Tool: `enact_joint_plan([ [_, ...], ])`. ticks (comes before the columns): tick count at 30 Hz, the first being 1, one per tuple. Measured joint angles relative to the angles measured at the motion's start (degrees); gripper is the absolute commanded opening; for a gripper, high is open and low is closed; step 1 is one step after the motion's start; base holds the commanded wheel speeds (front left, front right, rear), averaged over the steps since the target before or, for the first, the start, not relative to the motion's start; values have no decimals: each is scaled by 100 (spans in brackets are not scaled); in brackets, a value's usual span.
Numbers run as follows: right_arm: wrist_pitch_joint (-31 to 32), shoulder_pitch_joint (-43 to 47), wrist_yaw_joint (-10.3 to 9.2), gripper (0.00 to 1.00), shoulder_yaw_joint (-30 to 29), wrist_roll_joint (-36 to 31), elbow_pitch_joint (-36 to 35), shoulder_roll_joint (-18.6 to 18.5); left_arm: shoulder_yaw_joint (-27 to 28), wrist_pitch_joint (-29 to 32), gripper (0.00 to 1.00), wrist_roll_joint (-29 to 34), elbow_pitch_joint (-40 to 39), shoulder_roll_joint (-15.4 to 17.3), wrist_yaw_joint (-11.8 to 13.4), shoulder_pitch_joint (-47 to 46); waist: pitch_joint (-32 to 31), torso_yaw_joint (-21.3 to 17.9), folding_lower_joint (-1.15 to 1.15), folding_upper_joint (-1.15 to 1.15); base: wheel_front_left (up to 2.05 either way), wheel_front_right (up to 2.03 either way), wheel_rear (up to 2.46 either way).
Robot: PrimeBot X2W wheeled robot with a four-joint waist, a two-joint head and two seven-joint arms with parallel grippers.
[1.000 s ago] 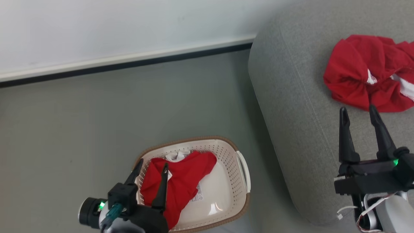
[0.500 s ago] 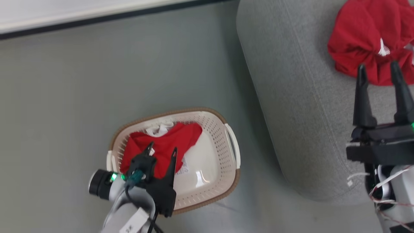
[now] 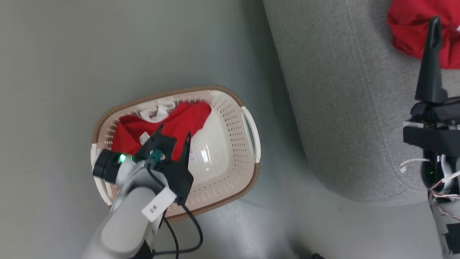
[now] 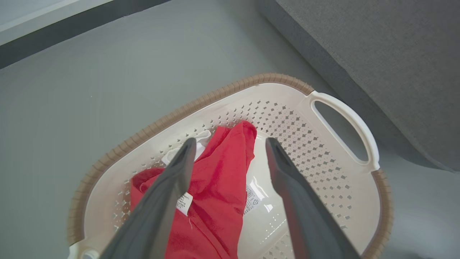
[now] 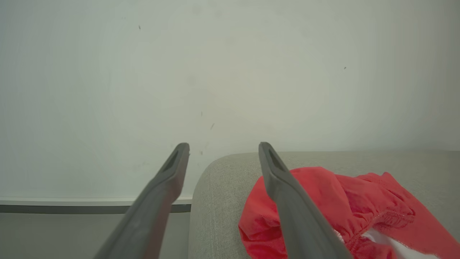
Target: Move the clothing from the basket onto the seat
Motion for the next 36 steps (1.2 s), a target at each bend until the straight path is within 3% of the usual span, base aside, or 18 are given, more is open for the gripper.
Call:
enact_joint_plan([
  [19, -1, -767, 109, 100, -237, 34, -192, -15, -63, 92, 100, 434, 821, -4, 109, -1311, 1346, -75, 0, 0, 0, 0, 0],
  [36, -1, -895, 254, 100, -230, -11, -142, 138, -56, -51, 100, 794, 1524, 71, 254, -1861, 1663, -111, 0, -1, 0, 0, 0],
])
